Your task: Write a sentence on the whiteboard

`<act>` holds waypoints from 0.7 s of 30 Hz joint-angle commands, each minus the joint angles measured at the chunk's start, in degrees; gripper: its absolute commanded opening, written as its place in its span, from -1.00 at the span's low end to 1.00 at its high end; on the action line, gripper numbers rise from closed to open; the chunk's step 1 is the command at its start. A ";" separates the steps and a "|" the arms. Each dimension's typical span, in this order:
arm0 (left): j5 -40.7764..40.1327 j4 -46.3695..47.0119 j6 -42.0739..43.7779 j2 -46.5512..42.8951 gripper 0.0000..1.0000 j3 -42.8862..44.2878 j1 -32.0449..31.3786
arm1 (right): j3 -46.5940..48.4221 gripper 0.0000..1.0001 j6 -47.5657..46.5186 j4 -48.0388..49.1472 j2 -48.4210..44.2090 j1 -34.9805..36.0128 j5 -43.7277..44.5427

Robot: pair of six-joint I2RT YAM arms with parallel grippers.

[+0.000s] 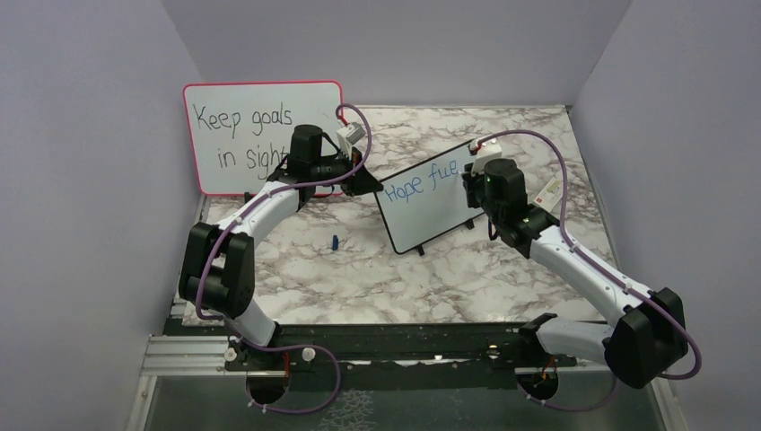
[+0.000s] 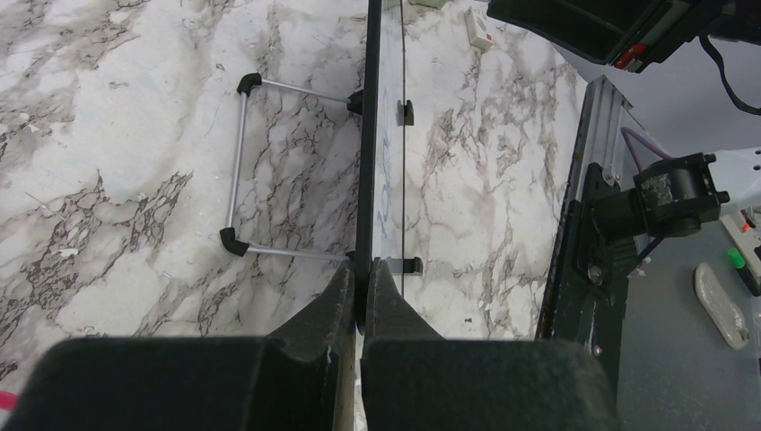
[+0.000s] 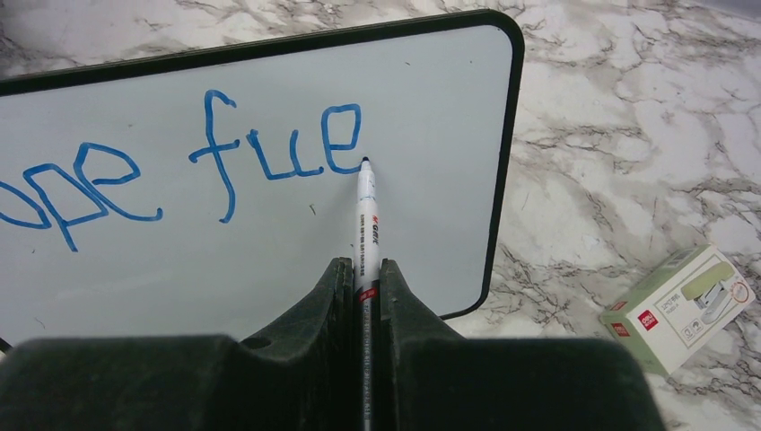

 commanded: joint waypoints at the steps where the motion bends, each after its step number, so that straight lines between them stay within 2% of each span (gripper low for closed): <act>1: 0.07 -4.29 2.58 1.21 -1.00 -0.12 -0.52 | -1.48 -0.99 0.73 3.03 -2.83 -0.60 0.90; 9: -0.13 -4.45 2.58 1.27 -1.00 -0.05 -0.55 | -0.96 -0.99 0.73 2.77 -5.29 -2.29 -1.61; 21: -0.12 -4.64 2.58 1.31 -1.00 0.04 -0.61 | 1.83 -0.98 -0.13 4.33 -2.83 -3.31 -4.70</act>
